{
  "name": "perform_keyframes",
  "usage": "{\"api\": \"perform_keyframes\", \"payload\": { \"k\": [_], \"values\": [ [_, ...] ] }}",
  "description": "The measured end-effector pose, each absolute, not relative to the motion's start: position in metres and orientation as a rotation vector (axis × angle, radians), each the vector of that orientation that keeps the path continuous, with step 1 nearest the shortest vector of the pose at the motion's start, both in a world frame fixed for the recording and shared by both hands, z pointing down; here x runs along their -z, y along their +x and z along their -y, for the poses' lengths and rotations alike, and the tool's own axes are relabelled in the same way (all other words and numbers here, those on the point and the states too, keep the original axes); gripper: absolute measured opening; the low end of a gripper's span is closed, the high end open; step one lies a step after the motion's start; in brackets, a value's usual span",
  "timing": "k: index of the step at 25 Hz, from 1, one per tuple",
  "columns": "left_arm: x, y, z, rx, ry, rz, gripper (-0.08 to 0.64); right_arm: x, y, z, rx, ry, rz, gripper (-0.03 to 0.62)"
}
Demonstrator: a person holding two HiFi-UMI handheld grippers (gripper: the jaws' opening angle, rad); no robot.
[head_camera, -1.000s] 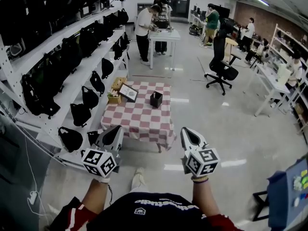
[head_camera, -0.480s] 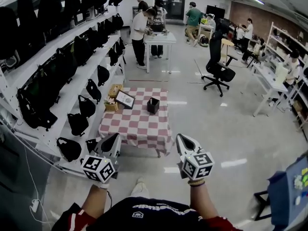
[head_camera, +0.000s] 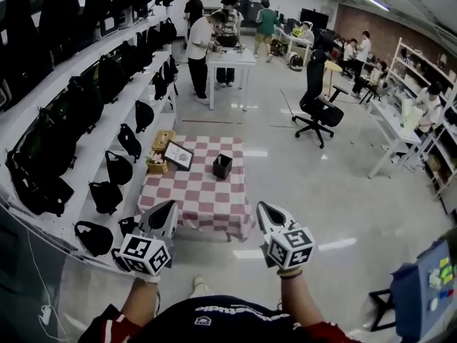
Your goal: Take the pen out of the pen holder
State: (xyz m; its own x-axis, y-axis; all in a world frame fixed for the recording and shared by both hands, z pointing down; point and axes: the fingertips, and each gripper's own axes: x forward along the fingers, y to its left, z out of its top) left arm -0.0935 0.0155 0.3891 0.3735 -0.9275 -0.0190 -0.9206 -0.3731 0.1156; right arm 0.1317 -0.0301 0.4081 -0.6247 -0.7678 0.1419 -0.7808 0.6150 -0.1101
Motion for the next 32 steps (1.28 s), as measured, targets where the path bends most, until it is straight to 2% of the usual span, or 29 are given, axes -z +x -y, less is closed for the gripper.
{"api": "perform_keyframes", "payload": {
  "k": [22, 32],
  "values": [
    [-0.4, -0.159, 0.118, 0.117, 2.567, 1.618, 0.008, -0.408, 0.051, 0.16, -0.221, 1.31, 2.735, -0.003],
    [-0.404, -0.167, 0.149, 0.1, 2.6, 1.526, 0.008, -0.412, 0.051, 0.185, -0.232, 1.387, 2.69, -0.002]
  ]
}}
